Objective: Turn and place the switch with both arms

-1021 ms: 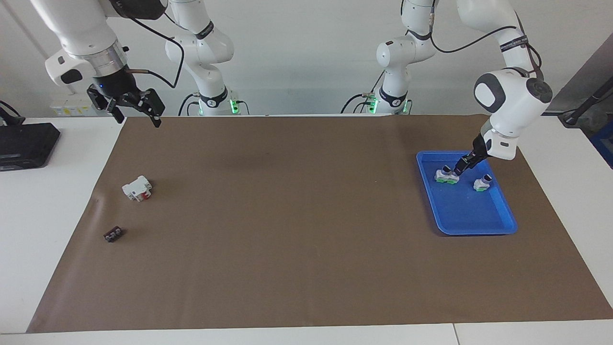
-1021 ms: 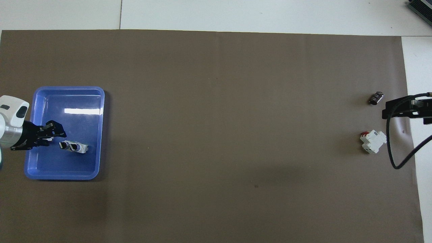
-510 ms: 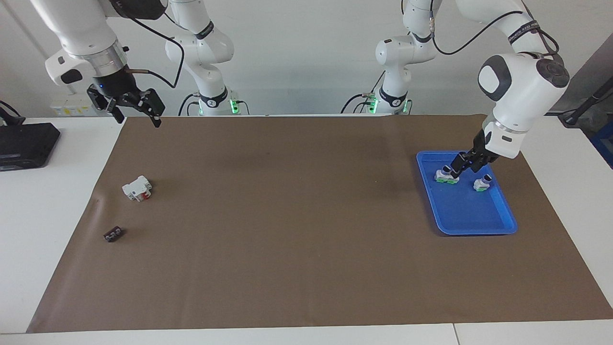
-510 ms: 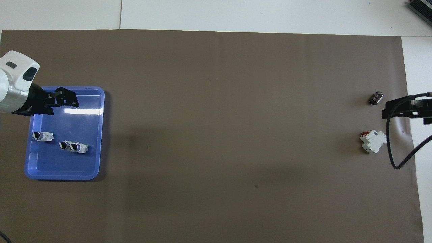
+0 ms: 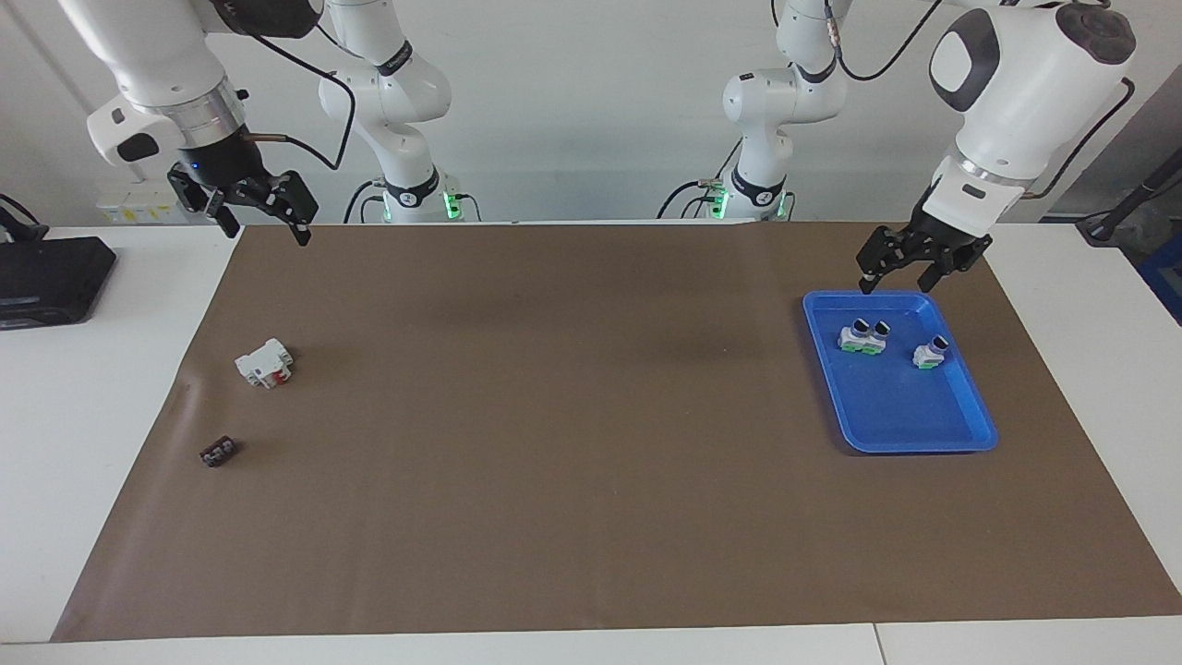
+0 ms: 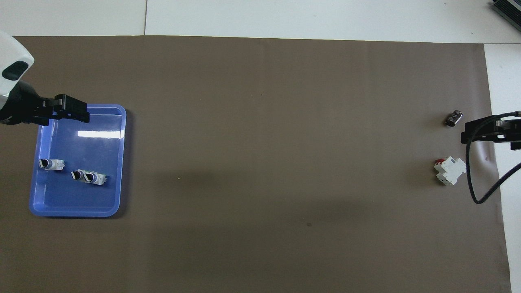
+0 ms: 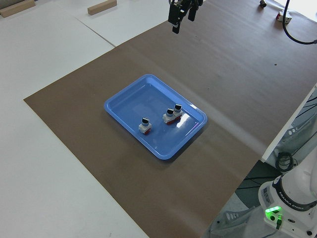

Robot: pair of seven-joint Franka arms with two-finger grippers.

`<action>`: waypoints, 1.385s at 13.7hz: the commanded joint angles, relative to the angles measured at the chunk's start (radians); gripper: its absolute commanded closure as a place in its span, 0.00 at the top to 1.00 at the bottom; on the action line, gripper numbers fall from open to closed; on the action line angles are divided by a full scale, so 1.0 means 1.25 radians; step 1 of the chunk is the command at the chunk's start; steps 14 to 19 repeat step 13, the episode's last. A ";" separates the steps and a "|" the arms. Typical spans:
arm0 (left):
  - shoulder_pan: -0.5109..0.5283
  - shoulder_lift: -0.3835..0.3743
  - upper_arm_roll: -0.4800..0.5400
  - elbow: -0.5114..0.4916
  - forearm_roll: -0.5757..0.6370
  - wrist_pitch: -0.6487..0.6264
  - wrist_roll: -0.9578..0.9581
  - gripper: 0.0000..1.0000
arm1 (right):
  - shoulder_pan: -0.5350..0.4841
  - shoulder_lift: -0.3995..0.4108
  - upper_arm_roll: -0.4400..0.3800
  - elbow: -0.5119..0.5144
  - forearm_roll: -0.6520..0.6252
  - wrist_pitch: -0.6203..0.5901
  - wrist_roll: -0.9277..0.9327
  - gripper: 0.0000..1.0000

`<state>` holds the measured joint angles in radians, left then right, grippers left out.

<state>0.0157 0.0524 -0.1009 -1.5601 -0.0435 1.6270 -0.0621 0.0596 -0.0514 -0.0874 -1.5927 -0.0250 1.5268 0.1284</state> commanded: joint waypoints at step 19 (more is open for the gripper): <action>-0.017 -0.044 -0.009 0.022 0.063 -0.050 0.062 1.00 | -0.002 0.002 0.001 0.010 0.013 -0.019 0.005 1.00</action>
